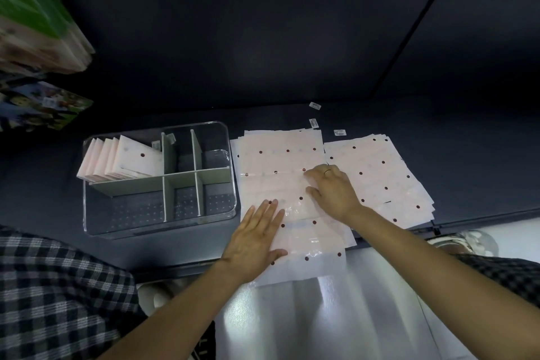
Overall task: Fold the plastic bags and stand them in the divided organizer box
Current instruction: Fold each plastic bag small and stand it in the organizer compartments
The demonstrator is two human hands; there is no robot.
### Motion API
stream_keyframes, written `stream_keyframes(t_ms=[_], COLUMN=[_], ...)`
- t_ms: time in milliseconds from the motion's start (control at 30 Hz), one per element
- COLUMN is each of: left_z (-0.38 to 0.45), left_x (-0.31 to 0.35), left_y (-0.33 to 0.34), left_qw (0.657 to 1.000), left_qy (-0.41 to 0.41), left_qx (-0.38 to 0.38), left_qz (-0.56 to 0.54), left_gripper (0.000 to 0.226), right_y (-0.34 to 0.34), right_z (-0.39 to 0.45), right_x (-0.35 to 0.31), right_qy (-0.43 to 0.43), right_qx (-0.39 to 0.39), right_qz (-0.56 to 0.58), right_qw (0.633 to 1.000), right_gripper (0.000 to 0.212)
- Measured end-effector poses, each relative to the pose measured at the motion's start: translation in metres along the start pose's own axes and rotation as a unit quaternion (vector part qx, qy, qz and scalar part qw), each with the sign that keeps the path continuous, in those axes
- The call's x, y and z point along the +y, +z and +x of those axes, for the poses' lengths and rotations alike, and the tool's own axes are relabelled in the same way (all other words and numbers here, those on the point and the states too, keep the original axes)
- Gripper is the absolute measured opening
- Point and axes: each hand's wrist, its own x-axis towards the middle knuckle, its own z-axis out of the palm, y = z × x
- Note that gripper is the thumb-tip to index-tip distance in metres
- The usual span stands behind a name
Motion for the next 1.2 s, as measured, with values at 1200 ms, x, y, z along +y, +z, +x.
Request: stream_keyframes(t_ms=[1200], left_z=[0.037], left_x=[0.010], left_y=[-0.098], left_qw=[0.887], left_qy=[-0.182], left_qx=[0.099], left_qz=[-0.413], left_gripper=[0.044], right_y=[-0.074], right_z=[-0.012], right_x=[-0.015], right_qy=[-0.019], right_qx=[0.116], right_qz=[0.261], right_qw=[0.958], right_gripper=[0.050])
